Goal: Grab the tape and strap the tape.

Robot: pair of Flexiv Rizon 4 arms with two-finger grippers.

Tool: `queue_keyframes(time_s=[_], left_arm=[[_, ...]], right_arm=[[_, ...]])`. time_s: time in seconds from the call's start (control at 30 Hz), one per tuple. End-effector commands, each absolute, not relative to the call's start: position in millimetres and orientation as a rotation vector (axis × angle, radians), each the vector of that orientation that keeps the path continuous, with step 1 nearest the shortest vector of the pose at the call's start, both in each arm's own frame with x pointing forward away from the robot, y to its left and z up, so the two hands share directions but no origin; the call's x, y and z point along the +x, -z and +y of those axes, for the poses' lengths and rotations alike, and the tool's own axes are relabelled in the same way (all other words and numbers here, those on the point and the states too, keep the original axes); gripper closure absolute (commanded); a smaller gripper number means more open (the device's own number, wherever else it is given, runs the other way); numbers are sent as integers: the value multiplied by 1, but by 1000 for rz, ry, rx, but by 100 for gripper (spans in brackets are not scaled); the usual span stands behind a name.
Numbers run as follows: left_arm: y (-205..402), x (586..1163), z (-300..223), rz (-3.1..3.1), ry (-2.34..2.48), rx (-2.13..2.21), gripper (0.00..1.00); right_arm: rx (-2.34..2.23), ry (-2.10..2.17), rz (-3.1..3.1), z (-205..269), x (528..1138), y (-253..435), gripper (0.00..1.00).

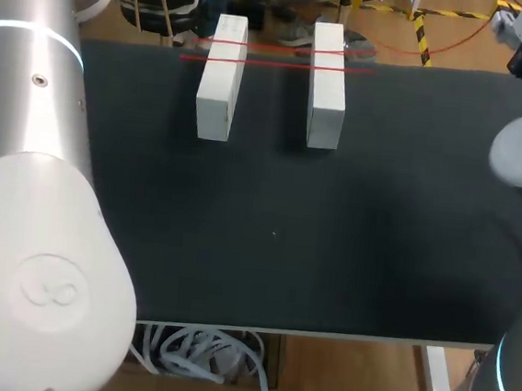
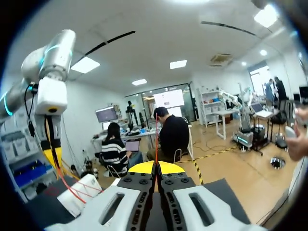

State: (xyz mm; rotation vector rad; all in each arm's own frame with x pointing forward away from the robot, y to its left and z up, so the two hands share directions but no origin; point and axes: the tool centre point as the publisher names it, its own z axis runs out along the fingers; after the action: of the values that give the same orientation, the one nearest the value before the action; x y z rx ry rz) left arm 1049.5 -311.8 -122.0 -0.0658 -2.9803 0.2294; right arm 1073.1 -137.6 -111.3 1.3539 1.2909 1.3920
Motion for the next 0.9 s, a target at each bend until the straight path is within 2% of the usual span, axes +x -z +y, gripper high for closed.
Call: queue_keyframes(time_s=[0.03, 0.9], left_arm=[[120, 1051, -313, -2976, -219, -65, 100], [120, 1051, -313, -2976, -219, -65, 100]], right_arm=[[1047, -1030, 1738, -136, 1075, 101, 100], [394, -560, 2074, -69, 1076, 100, 100]])
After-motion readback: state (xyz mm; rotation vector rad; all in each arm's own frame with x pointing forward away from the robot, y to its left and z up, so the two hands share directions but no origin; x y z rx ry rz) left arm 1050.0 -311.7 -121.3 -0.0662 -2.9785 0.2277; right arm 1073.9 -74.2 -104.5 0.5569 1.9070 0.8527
